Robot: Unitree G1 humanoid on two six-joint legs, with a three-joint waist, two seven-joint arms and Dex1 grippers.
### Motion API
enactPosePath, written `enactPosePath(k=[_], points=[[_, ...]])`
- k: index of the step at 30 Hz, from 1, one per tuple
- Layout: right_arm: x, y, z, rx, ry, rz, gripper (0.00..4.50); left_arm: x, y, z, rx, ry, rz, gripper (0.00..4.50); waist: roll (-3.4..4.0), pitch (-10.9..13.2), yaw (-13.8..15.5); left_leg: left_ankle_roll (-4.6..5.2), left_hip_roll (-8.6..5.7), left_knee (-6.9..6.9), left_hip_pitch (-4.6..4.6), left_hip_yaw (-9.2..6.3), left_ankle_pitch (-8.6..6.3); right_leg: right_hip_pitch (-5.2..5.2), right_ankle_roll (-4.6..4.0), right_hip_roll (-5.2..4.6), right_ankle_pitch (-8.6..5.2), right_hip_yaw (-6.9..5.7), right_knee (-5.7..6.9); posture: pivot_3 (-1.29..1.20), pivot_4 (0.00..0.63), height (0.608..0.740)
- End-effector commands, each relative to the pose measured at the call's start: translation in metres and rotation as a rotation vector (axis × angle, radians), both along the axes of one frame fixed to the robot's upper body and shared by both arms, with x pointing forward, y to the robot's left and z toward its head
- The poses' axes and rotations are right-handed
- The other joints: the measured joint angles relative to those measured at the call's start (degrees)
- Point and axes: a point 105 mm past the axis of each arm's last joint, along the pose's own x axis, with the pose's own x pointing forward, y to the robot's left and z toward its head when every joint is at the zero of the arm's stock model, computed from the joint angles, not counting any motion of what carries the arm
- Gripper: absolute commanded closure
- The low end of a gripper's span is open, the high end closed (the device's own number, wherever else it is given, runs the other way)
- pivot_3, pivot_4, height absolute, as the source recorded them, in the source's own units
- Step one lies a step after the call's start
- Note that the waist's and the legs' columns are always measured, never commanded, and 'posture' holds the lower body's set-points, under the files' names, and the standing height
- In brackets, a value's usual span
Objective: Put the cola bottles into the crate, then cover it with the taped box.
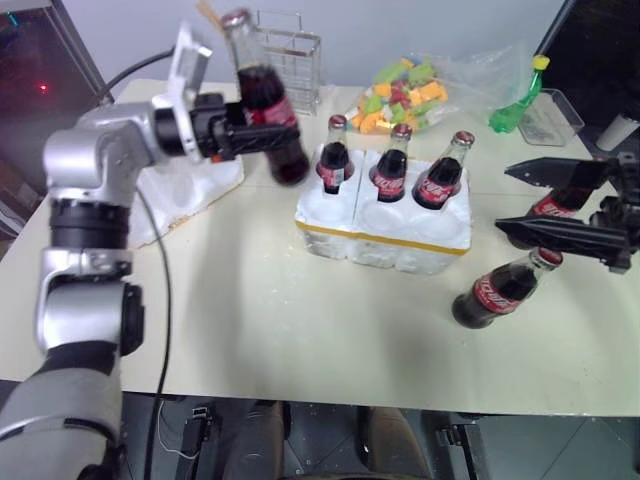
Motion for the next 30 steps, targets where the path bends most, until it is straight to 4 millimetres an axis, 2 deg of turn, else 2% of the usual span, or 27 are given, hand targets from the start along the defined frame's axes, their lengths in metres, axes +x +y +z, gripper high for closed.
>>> enactPosePath(k=[1, 7, 11, 18, 21, 26, 30], points=[[-0.006, -0.002, 0.01, 0.001, -0.06, -0.027, 0.0, 0.007, -0.011, -0.007, 0.047, -0.061, -0.01, 1.65, 0.03, 0.0, -0.51, 0.0, 0.0, -0.02, 0.01, 0.01, 0.0, -0.02, 0.0, 0.0, 0.0, 0.01, 0.02, 0.0, 0.15, 0.739], [-0.01, -0.006, 0.009, 0.019, -0.067, -0.066, 0.0, 0.02, -0.026, -0.03, 0.119, -0.083, -0.004, 1.65, 0.02, 0.07, -1.22, 0.01, 0.0, -0.05, -0.02, 0.0, 0.0, -0.09, 0.0, 0.02, 0.0, 0.02, 0.05, 0.0, 0.15, 0.739], [-0.011, -0.012, 0.003, 0.03, -0.051, -0.108, 0.0, 0.017, -0.037, -0.051, 0.156, -0.063, -0.055, 1.65, 0.02, 0.07, -0.83, 0.01, 0.0, -0.02, -0.04, -0.01, 0.0, -0.08, 0.0, 0.02, 0.0, 0.01, 0.07, 0.0, 0.15, 0.739], [-0.006, -0.022, -0.007, 0.009, -0.057, -0.173, 0.0, 0.018, -0.038, -0.093, 0.304, -0.112, -0.045, 1.65, 0.01, 0.08, -0.98, 0.01, 0.0, 0.01, -0.02, -0.02, 0.0, -0.05, 0.0, 0.02, 0.0, 0.01, 0.07, 0.0, 0.15, 0.739], [0.0, -0.027, -0.003, 0.014, -0.091, -0.214, 0.0, 0.021, -0.038, -0.105, 0.331, -0.101, -0.015, 0.19, 0.02, 0.07, -0.95, 0.01, 0.0, -0.01, -0.01, -0.02, 0.0, -0.05, 0.0, 0.01, 0.0, 0.02, 0.07, 0.0, 0.15, 0.739], [0.006, -0.039, 0.004, 0.024, -0.135, -0.288, 0.0, 0.025, -0.036, -0.104, 0.306, -0.105, 0.02, 0.08, 0.02, 0.06, -0.85, 0.01, 0.0, 0.03, 0.02, -0.02, 0.0, 0.02, 0.01, 0.01, 0.0, 0.02, 0.06, 0.0, 0.15, 0.739], [-0.01, -0.063, 0.016, 0.022, -0.17, -0.388, 0.0, 0.018, -0.02, -0.071, 0.214, -0.108, 0.011, 0.08, 0.03, 0.07, -0.77, 0.01, -0.01, 0.02, 0.01, -0.04, 0.0, 0.01, 0.01, 0.01, 0.0, 0.01, 0.07, 0.0, 0.15, 0.739]])
